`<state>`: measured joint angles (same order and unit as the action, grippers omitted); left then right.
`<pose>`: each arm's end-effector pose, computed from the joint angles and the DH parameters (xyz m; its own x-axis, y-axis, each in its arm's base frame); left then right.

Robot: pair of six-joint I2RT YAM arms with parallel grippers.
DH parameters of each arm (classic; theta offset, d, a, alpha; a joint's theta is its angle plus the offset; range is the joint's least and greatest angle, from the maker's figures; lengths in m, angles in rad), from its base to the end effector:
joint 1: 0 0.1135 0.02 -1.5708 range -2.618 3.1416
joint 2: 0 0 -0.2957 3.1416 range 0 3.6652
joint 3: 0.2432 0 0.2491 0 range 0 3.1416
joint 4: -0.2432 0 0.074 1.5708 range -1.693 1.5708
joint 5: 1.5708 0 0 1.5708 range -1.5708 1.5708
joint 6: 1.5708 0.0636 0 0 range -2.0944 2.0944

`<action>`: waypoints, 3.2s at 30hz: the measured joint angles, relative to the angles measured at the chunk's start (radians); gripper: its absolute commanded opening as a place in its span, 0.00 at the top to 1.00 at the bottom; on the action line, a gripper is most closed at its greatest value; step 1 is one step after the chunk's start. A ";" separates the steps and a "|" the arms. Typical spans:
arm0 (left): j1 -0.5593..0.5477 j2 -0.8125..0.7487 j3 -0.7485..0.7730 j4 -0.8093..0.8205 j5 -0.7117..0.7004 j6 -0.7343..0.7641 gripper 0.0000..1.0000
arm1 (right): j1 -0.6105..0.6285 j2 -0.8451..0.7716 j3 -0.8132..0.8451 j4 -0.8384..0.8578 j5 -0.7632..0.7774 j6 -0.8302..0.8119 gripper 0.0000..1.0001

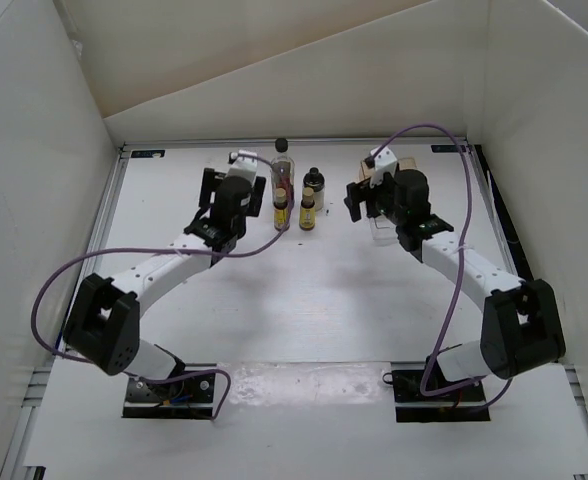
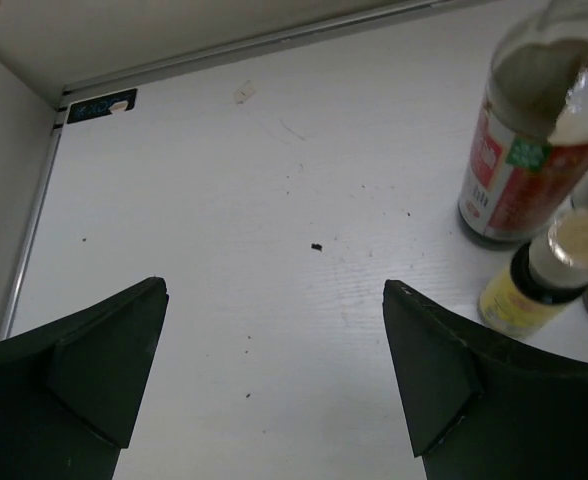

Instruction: Organize the condiment bottles

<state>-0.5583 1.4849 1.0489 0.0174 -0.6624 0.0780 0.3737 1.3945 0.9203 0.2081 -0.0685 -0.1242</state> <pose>0.3197 -0.1536 0.3099 -0.3483 0.2900 -0.8914 -0.0318 0.9467 0.3204 0.3180 0.1294 0.3114 -0.1902 -0.2073 -0.9596 -0.4527 0.8858 -0.1017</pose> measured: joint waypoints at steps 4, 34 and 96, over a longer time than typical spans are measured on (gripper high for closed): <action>0.023 -0.104 -0.205 0.148 0.141 0.047 0.00 | 0.051 0.055 0.026 0.011 -0.024 0.014 0.10; 0.249 -0.071 -0.071 -0.051 0.594 -0.137 0.00 | 0.178 0.292 0.074 0.245 -0.179 -0.006 0.11; 0.249 -0.039 -0.045 -0.092 0.588 -0.104 0.00 | 0.132 0.528 0.136 0.551 -0.253 0.179 1.00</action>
<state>-0.3088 1.4456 1.0035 -0.0750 -0.0742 -0.0261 0.5053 1.9224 1.0561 0.7589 -0.3218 0.0551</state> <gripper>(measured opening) 0.992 0.398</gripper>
